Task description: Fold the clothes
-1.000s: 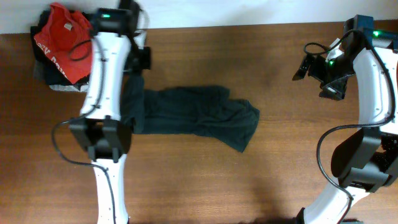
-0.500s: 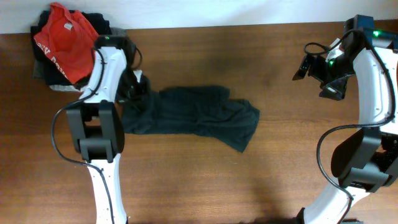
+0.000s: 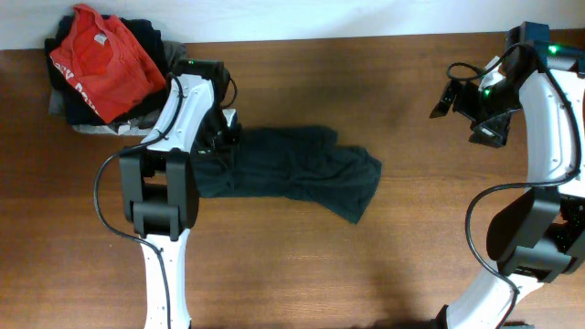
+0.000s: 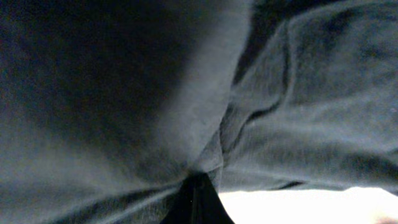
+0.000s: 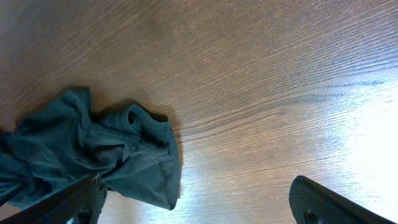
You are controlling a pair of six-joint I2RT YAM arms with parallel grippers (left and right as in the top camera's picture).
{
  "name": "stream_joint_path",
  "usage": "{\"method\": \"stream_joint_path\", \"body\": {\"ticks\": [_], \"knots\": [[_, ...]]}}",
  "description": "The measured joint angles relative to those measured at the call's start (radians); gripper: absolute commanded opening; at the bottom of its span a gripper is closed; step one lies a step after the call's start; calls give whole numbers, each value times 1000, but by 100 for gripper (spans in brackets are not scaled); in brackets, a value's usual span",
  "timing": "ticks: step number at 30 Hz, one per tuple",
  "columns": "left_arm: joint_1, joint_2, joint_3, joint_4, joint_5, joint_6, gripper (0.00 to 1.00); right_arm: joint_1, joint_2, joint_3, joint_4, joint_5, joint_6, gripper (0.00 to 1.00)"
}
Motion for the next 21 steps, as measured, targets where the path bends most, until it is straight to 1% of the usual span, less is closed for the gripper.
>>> {"method": "stream_joint_path", "body": {"ticks": [6,10,15,21], "knots": [[2,0,180,-82,-92,-13,1,0,0,0,0,0,0,99],[3,0,286,-50,-128,-25,1,0,0,0,0,0,0,99],[3,0,301,35,-144,-33,1,0,0,0,0,0,0,99],[3,0,290,90,-151,-36,1,0,0,0,0,0,0,99]]}}
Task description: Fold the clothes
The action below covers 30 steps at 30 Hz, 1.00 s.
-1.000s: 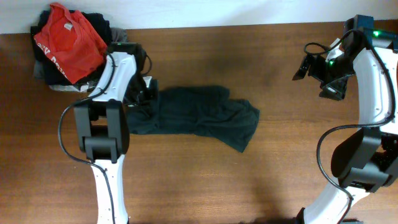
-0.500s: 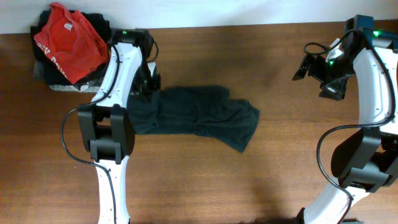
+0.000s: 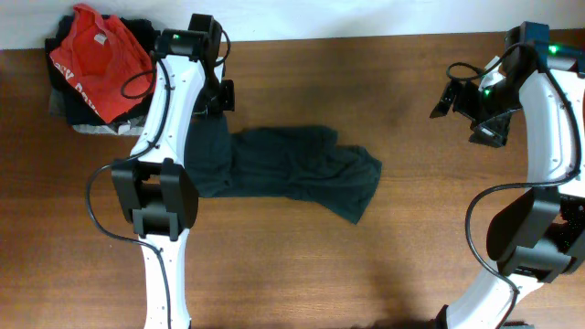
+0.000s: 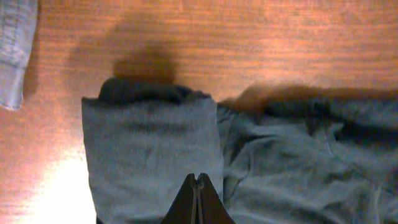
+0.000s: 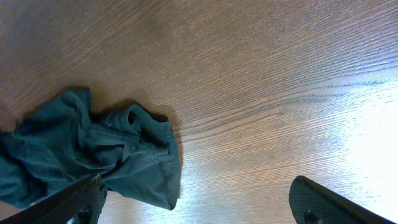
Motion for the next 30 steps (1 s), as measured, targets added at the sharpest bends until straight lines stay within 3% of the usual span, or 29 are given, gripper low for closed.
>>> {"method": "stream_joint_path", "body": {"ticks": [16,30], "knots": [[2,0,-39,34,-101,-26,1,0,0,0,0,0,-1,99],[2,82,-39,59,-61,-29,1,0,0,0,0,0,-1,99]]}}
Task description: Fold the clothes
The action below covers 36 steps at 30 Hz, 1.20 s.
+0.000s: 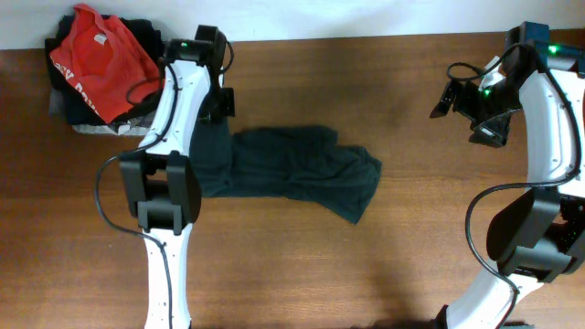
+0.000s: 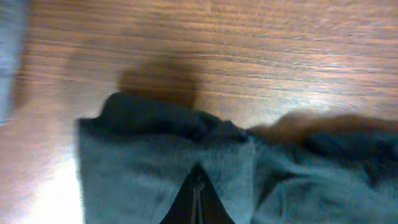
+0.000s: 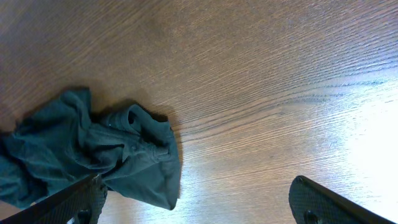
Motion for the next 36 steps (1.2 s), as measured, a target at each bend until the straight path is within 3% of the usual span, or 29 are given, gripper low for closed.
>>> {"method": "stream_joint_path", "body": {"ticks": [14,23,25,26,28,30,33,36], "knots": [[-20,40,-6,60,131,27,1,0,0,0,0,0,1,99],[-31,40,75,-90,150,29,3,0,0,0,0,0,0,99],[-31,39,119,-116,152,32,19,0,0,0,0,0,1,99],[-31,37,148,-131,153,35,31,0,0,0,0,0,1,99],[-31,31,186,-151,152,37,68,0,0,0,0,0,0,99],[-31,22,212,-167,153,37,87,0,0,0,0,0,0,99],[-31,10,227,-174,151,39,98,0,0,0,0,0,0,99],[-31,9,228,-171,142,35,99,0,0,0,0,0,1,99]]}}
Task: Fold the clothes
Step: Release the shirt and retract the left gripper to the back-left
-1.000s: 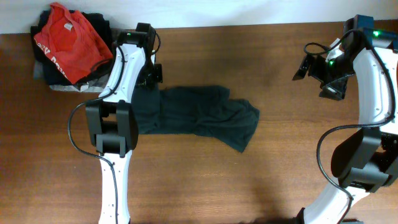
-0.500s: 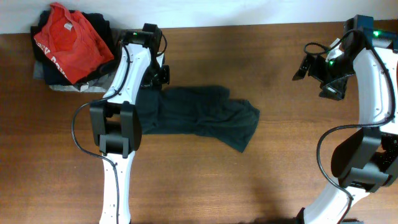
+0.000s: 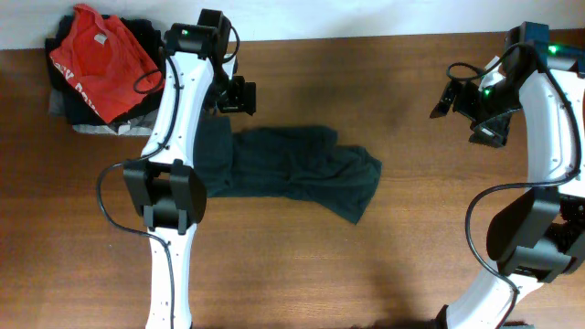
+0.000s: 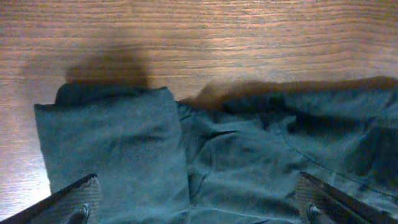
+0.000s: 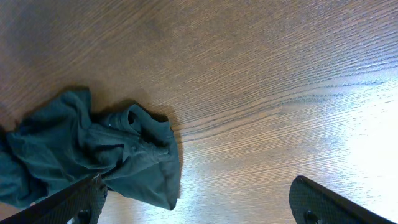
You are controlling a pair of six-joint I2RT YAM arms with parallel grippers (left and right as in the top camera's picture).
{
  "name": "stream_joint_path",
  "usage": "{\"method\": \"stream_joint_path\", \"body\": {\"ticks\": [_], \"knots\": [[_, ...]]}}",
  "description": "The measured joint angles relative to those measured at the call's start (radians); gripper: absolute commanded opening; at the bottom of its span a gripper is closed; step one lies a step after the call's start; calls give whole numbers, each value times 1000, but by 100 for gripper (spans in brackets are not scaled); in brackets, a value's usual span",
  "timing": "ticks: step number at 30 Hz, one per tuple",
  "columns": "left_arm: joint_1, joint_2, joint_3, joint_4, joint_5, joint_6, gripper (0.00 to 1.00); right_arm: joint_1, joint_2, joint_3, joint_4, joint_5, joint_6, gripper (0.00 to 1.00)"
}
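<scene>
A dark green garment (image 3: 292, 169) lies crumpled across the middle-left of the wooden table. Its left end is a flat folded panel (image 4: 112, 149). My left gripper (image 3: 239, 96) hovers over the garment's far left edge. In the left wrist view the left gripper (image 4: 198, 190) is open wide, with only cloth (image 4: 261, 162) below it. My right gripper (image 3: 448, 99) hangs at the far right, well away from the garment. In its own view the right gripper (image 5: 196, 186) is open and empty, and the garment's right end (image 5: 106, 149) shows at the left.
A pile of other clothes, topped by a red shirt (image 3: 96, 59), sits at the table's back left corner, close to the left arm. Bare wood (image 3: 411, 228) lies between the garment and the right arm.
My left gripper was shut just above the folded panel's far edge. Now it is open and sits slightly further right and higher. The garment and the right arm have not moved.
My left gripper was shut, pressed close to the garment's left part. Then it was shut over the far edge with the left end lying as a folded panel. It stayed shut there, and now stands open above it. The right arm stayed still throughout.
</scene>
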Motion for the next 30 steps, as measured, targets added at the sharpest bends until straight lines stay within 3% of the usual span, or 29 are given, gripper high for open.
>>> {"method": "stream_joint_path", "body": {"ticks": [8,21,30], "knots": [[28,0,0,12,-94,-5,99,0,0,0,0,0,-1,99],[216,0,0,-9,-128,-13,99,0,0,0,1,-1,2,99],[243,0,0,-16,-129,-13,99,0,0,0,103,-3,27,96]]}}
